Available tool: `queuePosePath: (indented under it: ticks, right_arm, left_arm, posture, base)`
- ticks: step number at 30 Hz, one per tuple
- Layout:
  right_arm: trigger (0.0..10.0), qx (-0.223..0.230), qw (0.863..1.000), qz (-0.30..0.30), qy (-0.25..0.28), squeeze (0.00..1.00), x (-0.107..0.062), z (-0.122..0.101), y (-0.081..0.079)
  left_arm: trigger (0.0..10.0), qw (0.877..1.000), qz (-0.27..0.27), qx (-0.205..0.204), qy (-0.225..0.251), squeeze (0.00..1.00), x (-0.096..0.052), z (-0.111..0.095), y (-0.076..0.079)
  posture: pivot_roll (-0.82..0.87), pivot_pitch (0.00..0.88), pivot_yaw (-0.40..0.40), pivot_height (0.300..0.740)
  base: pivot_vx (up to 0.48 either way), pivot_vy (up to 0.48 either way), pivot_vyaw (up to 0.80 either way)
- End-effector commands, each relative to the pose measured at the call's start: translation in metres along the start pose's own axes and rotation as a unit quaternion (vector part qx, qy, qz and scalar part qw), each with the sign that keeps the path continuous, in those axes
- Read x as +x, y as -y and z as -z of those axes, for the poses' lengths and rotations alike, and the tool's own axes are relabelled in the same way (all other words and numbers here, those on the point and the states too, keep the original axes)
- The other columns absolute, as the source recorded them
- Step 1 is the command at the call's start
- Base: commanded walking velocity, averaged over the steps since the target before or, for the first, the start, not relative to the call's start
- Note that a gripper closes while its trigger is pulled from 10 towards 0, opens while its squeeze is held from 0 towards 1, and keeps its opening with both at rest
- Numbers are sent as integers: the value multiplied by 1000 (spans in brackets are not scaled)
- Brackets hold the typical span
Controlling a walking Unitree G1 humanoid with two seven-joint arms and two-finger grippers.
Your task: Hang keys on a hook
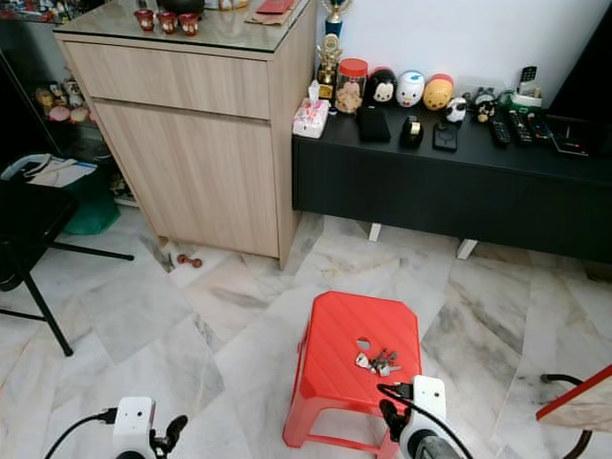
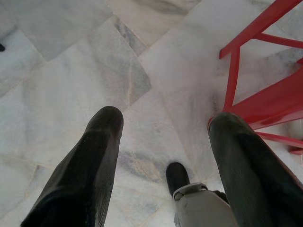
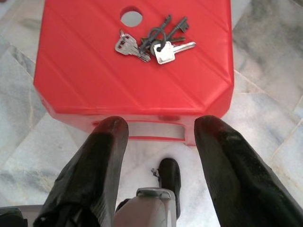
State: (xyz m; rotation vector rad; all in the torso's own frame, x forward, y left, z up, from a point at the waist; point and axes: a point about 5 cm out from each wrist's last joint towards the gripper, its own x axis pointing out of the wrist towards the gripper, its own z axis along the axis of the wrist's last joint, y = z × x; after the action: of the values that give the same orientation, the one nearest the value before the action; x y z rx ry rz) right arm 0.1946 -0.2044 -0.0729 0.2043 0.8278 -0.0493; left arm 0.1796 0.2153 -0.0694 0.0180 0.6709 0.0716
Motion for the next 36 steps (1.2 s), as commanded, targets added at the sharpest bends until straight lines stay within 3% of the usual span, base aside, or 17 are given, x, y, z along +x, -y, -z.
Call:
queuePosePath:
  ticks: [1,4,15,24,29,30,31,32,36]
  right_arm:
    - [10000,9,1000,8,-9,0,-1,4,3]
    - [10000,9,1000,9,-10,0,-1,4,3]
    - [10000,6,1000,10,-11,0,-1,4,4]
    - [10000,5,1000,11,-13,0,-2,4,6]
    - [10000,6,1000,12,-13,0,-2,5,7]
    - [10000,6,1000,13,-13,0,-2,5,7]
    - [10000,6,1000,13,-13,0,-3,5,7]
    - [10000,6,1000,14,-13,0,-3,5,7]
    - [10000,6,1000,15,-15,0,-3,6,8]
  left_arm:
    - [10000,1000,-7,-9,-9,0,-4,7,-2]
    - [10000,1000,-13,-12,-6,0,-4,8,-2]
    - [10000,1000,-12,-25,9,0,-4,6,-1]
    - [10000,994,-13,-71,79,0,-7,-4,0]
    - [10000,992,-14,-58,107,0,-9,-8,0]
    - [10000,983,-16,-27,182,0,5,-53,1]
    - [10000,954,-18,12,299,0,14,-132,6]
    - [10000,946,-13,11,325,0,13,-156,7]
    - [10000,932,-13,10,362,0,-2,-168,4]
  posture:
    - [-91,56,-11,740]
    - [-91,61,-14,740]
    - [-92,65,-20,740]
    - [-91,67,-23,740]
    - [-94,69,-22,740]
    - [-92,69,-22,740]
    - [-92,69,-22,740]
    - [-92,69,-22,740]
    - [-88,71,-25,740]
  base:
    - [0,-480,0]
    - [0,-480,0]
    - [0,0,0]
    - [0,0,0]
    - [0,0,0]
    - [0,0,0]
    - [0,0,0]
    - [0,0,0]
    - [0,0,0]
